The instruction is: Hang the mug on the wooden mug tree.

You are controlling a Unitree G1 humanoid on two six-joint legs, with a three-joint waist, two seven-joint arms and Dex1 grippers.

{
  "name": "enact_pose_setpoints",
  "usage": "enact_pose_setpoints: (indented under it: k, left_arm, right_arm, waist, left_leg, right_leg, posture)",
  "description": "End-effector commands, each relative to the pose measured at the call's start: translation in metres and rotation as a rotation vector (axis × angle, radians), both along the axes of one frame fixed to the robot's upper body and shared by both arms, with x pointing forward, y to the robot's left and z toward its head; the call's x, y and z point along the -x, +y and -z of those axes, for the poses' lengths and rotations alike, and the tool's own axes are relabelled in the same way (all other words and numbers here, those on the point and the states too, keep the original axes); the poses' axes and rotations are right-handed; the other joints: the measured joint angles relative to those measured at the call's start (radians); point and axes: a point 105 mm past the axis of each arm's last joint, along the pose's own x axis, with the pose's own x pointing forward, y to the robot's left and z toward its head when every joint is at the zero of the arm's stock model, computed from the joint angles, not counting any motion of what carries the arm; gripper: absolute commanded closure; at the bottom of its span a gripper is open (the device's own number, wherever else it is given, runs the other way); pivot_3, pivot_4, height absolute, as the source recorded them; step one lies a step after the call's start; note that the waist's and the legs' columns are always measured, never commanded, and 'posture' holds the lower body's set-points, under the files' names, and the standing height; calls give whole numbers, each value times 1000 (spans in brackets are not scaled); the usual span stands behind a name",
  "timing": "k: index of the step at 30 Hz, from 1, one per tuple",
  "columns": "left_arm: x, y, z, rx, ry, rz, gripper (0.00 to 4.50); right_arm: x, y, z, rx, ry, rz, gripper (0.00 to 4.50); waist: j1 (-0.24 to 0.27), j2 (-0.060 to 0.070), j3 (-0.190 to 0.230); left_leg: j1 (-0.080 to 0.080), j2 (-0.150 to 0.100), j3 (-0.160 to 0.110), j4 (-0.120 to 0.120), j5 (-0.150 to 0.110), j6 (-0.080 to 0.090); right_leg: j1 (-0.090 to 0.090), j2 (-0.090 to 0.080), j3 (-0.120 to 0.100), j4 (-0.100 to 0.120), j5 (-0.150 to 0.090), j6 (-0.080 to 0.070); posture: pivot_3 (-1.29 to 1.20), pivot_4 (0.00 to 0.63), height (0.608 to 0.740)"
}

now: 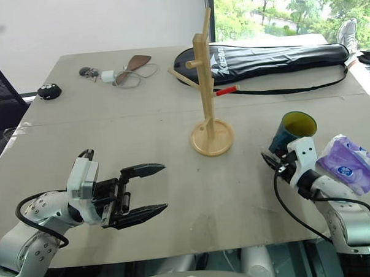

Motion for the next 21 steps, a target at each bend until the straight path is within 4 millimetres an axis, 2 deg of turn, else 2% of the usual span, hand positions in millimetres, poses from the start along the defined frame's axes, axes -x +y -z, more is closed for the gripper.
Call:
enact_pose_setpoints:
  k: [1,4,7,12,15,21]
  left_arm:
    - [3,0,-10,9,-42,-15,0]
    - [3,1,-12,30,-44,-43,0]
    - [-3,7,-18,86,-71,-120,0]
    - [-2,18,-20,162,-121,-163,0]
    - [-2,22,-18,166,-116,-170,0]
    - [0,29,-19,174,-115,-173,0]
  right_arm:
    - [-6,-2,-14,26,-81,-9,4471]
    - [-4,0,-33,38,-142,-55,4471]
    - [0,10,-70,12,-220,-142,4471]
    - [7,44,-119,75,-256,-367,4471]
    - [5,61,-133,125,-227,-447,4471]
    - [-1,75,-143,181,-174,-494,4471]
  waist:
    - [0,0,0]
    - [0,0,0]
    - [-1,1,1]
    - [-3,1,1]
    - [3,-1,1]
    - [1,-2,2]
  left_leg:
    - [0,0,0,0,0,0]
    - [0,0,0,0,0,0]
    - [0,0,0,0,0,0]
    - [-1,1,1,0,0,0]
    - [-1,1,0,-1,0,0]
    - [-4,1,0,0,-1,1]
  right_leg:
    - [0,0,0,0,0,0]
    - [0,0,0,0,0,0]
    - [0,0,0,0,0,0]
    - [-1,0,1,0,0,0]
    - [-1,0,0,-1,0,0]
    - [-1,-1,-2,-3,0,0]
  posture:
    - [0,150,740]
    - [0,150,740]
    - [0,150,740]
    - [0,150,740]
    - [0,150,740]
    - [0,150,740]
